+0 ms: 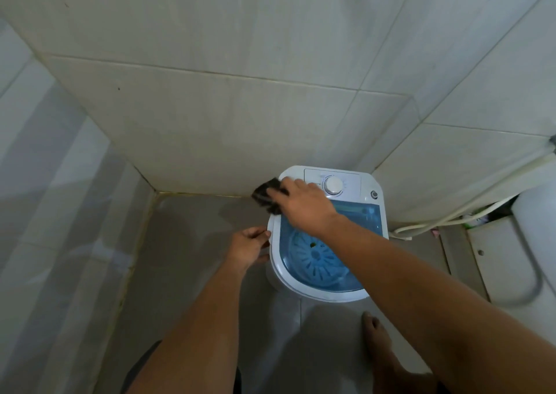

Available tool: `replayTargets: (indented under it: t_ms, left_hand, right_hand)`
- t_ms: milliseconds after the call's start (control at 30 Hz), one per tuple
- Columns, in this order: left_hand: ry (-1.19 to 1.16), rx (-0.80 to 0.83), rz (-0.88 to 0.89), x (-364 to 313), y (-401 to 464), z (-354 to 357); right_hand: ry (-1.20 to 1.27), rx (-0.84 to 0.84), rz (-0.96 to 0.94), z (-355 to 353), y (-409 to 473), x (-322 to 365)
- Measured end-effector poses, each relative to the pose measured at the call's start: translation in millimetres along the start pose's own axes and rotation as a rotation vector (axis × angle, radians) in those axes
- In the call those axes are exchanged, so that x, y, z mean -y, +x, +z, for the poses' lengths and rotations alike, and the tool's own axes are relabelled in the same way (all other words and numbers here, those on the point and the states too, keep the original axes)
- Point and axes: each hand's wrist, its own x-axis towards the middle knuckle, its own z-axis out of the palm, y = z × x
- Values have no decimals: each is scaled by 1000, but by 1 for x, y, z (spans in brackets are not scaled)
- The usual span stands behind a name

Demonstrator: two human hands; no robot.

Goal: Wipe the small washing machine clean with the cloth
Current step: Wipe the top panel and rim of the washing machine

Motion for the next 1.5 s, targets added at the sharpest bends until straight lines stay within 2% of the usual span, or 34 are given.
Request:
replayTargets:
  t_ms: [100,167,200,333,367,400,533,600,700,733,767,900,967,1067,1167,1200,1267,1367,1433,1500]
  left_hand:
    - [11,0,8,1,1,-1]
    - [6,5,12,1,2,-2]
    - [7,9,13,0,1,-1]
    - [4,25,-12,-2,3,-3]
    - [10,26,-14,-2,2,-3]
    - [7,26,-14,-2,3,-3]
    - [0,22,-4,-2,0,-2]
    - [7,18,7,-1,0,-3]
    - [11,16,-1,-2,-1,-3]
    - [14,16,0,-2,0,-3]
    - [19,15,5,-2,0,-2]
    - [18,11,8,-3,-1,-3]
    - [16,10,3,-3,0,-2]
    - [-5,12,-19,-2,2,-3]
    - [-23,43,-50,0,8,-7]
    - [-32,48,-55,1,9,-8]
    - [-35,43,-56,1,9,-7]
    - [-25,34,-41,0,5,-6]
    - [-13,39,-38,0,4,-8]
    - [1,43,-42,-2,4,-9]
  right_hand:
    - [107,-78,433,-8,17,-31]
    - [153,-81,573,-9,20,-33]
    - [132,-72,541,-7,19,-28]
    - [5,-12,135,5,-20,-6]
    - [-11,7,103,5,-28,-11]
    - [-19,13,139,2,-30,-20]
    - [30,1,481,-8,-18,-33]
    - [105,33,461,-12,-20,-12]
    - [139,50,181,-9,-43,13]
    - [139,47,143,-10,-42,6]
    - [126,41,173,-13,-31,-5]
    - [208,-63,525,-35,28,-43]
    - [184,-5,538,-30,37,-33]
    - [28,53,361,-12,16,10]
    - [36,115,12,-2,-11,38]
    - [76,137,-45,-6,-7,34]
    - [178,127,10,-19,13,16]
    - [239,-38,274,-32,38,-22]
    - [225,-23,433,-28,37,-34]
    - [217,12,463,-20,24,-26]
